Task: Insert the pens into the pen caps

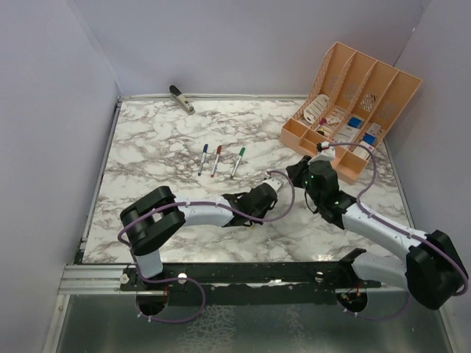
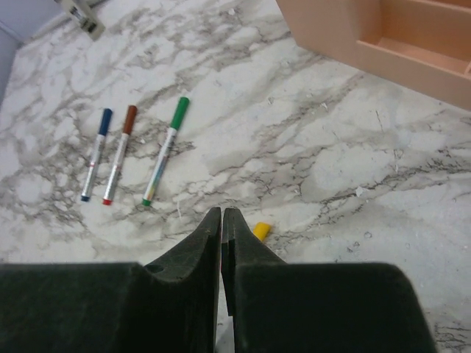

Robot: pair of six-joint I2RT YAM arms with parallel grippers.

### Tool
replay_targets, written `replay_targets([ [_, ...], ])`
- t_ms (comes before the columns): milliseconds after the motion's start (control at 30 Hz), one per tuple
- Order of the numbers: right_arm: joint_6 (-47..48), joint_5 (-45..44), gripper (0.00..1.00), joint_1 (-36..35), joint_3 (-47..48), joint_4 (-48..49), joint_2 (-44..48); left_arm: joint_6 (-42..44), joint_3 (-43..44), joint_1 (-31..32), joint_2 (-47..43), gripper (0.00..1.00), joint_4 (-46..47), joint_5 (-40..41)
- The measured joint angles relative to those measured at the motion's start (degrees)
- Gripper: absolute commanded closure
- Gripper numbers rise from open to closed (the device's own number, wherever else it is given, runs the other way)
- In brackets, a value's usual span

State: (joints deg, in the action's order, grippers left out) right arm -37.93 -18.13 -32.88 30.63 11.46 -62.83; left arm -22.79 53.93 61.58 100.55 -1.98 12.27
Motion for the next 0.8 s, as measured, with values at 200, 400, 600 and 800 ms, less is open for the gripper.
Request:
replay_targets([
  [200,0.0,2.0,0.97,-0.1,1.3,-1.8,-9.0,1.0,-1.3,-2.7,-1.8,1.00,-2.0,3.2],
  [400,0.0,2.6,0.85,-1.6,2.0,-1.9,-13.8,2.0,-5.6,-7.3,-8.1,1.00,-5.9,7.1],
  [600,-1.1,2.6,0.59,-3.0,4.5,-1.9,-17.4,2.8,-7.6,-10.5,-14.1,1.00,-6.3,9.2],
  [800,-3.2,1.2,0.57,-3.8,6.9,-3.2,-19.1,3.6,-8.9,-12.5,-16.8,1.00,-6.2,10.1],
])
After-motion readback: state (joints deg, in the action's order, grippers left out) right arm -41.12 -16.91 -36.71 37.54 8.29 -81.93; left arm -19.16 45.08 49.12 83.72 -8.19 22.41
